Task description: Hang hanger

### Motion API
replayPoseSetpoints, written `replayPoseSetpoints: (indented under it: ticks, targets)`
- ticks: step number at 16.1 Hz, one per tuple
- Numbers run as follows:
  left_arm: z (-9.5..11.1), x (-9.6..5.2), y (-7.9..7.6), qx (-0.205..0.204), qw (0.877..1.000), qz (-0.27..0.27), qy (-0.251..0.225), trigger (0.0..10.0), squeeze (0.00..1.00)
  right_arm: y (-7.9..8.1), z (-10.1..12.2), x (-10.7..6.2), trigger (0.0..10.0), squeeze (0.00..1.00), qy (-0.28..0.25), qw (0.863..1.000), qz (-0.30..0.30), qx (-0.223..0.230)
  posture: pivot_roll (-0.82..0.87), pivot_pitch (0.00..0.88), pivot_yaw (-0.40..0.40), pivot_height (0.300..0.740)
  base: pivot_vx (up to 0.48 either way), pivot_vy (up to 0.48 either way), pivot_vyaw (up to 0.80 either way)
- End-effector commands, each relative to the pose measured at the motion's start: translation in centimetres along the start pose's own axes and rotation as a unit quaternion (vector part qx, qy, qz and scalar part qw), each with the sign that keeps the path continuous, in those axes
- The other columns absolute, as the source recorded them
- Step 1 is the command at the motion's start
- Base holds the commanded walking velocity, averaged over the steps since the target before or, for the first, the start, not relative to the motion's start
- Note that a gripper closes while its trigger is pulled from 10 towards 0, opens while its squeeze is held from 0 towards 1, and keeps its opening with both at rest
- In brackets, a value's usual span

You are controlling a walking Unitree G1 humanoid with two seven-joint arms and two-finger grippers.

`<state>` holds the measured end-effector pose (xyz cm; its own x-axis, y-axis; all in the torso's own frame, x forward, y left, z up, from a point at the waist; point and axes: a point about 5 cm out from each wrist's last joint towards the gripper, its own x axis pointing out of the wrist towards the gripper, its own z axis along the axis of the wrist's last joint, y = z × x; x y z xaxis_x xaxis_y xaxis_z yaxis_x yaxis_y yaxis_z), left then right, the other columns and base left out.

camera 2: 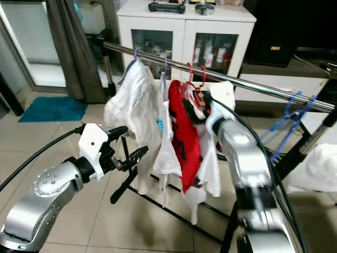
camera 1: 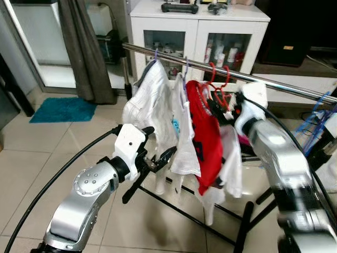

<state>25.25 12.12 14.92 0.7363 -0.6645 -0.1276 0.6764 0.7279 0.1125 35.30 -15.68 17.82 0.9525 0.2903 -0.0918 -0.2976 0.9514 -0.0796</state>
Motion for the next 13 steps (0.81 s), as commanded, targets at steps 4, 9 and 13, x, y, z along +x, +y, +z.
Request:
replayPoseSetpoints:
  ticks: [4,9,13]
  targets:
    - [0.3,0.2,-0.1,0.012,1.0,-0.021,0.007,10.0,0.0,-0.3,0.5,2.1,10.0,0.0,0.015,1.0,-0.015,-0.012,0.05,0.0,0.016,0.74,0.0,0.0,0.0]
    - [0.9,0.2,-0.5,0.015,0.999,-0.045,0.0,10.0,0.0,-0.8,0.3,3.1,4.9,0.0,0.051,0.999,-0.015,-0.011,0.05,0.0,0.017,0.74,0.0,0.0,0.0]
    - [0.9,0.3,-0.6,0.019,0.998,-0.052,0.004,10.0,0.0,-2.5,1.8,3.7,10.0,0.0,0.07,0.997,-0.042,0.004,0.05,0.0,0.018,0.74,0.0,0.0,0.0]
